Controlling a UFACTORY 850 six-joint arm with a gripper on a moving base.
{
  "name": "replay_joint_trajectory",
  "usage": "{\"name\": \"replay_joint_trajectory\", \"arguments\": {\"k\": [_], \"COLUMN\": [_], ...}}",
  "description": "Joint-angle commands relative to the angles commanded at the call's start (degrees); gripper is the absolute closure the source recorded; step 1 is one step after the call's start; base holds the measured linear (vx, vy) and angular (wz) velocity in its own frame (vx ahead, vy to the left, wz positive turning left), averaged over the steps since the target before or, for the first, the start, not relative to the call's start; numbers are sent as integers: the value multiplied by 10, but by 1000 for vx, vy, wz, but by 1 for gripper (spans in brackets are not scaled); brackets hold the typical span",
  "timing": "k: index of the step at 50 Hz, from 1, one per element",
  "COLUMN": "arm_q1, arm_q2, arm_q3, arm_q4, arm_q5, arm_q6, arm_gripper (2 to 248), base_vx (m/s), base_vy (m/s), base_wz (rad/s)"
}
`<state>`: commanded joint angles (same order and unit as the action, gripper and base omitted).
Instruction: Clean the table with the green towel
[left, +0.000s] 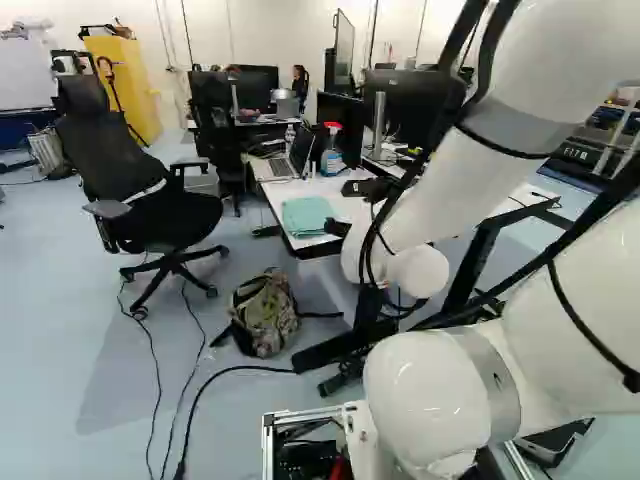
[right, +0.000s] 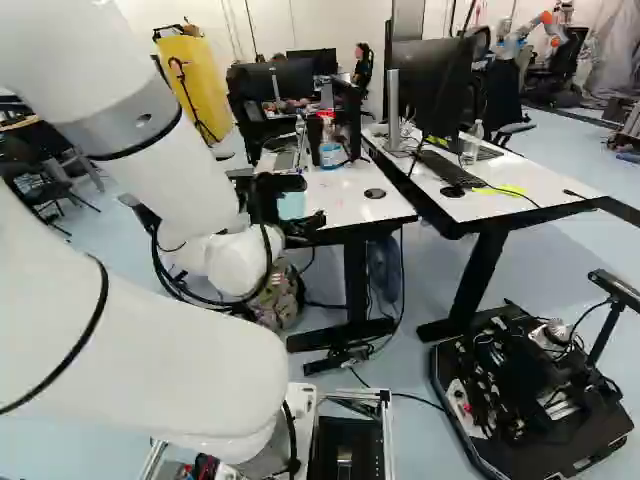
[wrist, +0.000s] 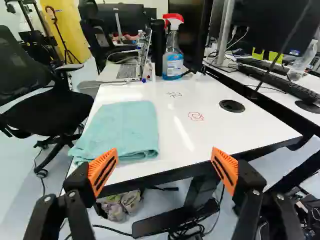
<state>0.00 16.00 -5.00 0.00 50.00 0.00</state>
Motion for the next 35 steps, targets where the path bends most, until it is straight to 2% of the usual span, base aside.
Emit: {"name": "replay_joint_trajectory", "arguments": {"k": [1, 35], "arm_q1": [4, 28], "arm_q2": [-9, -69], "arm_q3": [-15, -118], "arm_q4": [0, 0], "arm_q5": [0, -7], "arm_q6": [0, 0], "arm_gripper": [3, 3], "base_vx": [0, 0], "base_vy": [0, 0], "base_wz": [0, 0]}}
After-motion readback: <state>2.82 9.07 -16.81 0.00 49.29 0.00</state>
